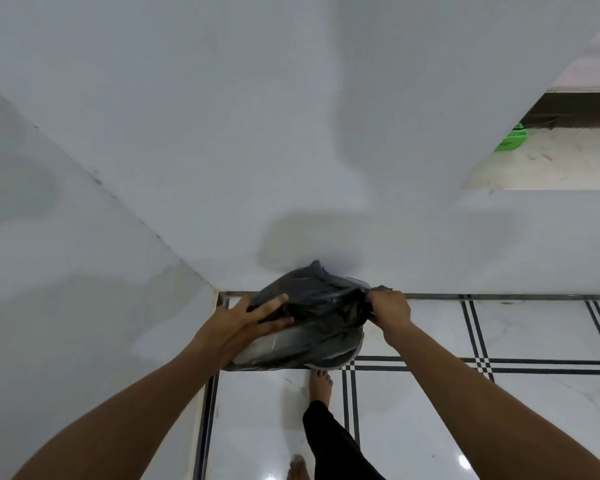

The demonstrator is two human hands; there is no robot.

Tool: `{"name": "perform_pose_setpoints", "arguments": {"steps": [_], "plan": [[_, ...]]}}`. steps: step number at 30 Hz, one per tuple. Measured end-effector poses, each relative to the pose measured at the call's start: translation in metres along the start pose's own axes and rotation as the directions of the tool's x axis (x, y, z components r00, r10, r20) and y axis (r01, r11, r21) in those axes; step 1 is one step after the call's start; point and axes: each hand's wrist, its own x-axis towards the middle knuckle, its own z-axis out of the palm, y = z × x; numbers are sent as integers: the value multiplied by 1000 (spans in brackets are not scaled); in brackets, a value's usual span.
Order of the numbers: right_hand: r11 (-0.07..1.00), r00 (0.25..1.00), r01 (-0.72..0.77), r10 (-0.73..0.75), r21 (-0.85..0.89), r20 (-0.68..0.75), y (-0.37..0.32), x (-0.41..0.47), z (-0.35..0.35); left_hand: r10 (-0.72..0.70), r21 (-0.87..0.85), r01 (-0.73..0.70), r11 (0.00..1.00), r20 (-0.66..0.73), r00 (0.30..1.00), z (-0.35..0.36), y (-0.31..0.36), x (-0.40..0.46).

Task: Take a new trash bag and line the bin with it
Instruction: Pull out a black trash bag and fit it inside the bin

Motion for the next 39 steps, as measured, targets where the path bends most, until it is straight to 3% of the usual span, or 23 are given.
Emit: {"name": "perform_pose_setpoints", "arguments": {"steps": [3,7,10,13,16,19,24,27,31,34,36,37,39], "plan": [[998,1000,22,-21,55,-14,8,12,5,31,-15,-30,999,101,994,24,-2,14],[961,989,139,-145,-237,-9,35,34,32,-127,-169,183,969,297,946,65,18,42],[836,968,238,-244,-495,53,59,46,62,-135,-238,262,935,446,885,91,35,67],[622,931,339,-331,-706,155,86,69,91,-119,-290,313,904,534,837,124,48,94],[501,930,351,-286,-791,231,117,104,121,-91,-316,311,896,557,826,167,64,121],[460,938,344,-195,-818,285,143,140,144,-53,-328,274,904,551,833,210,80,150],[490,957,274,-52,-828,286,179,209,182,33,-419,250,873,563,826,281,101,201],[515,961,254,-44,-819,271,191,247,203,18,-468,299,832,560,828,311,106,235],[483,942,330,-120,-811,312,203,288,233,-104,-377,254,891,375,921,346,115,272],[503,899,397,-46,-768,435,209,315,252,-124,-294,179,939,196,973,364,121,285],[475,866,434,15,-766,500,212,326,260,-38,-187,81,979,222,974,387,124,294],[459,860,435,41,-774,508,213,328,262,7,-161,43,986,300,954,395,125,298],[465,874,405,57,-788,482,218,333,267,64,-223,30,974,404,912,404,121,306]]}}
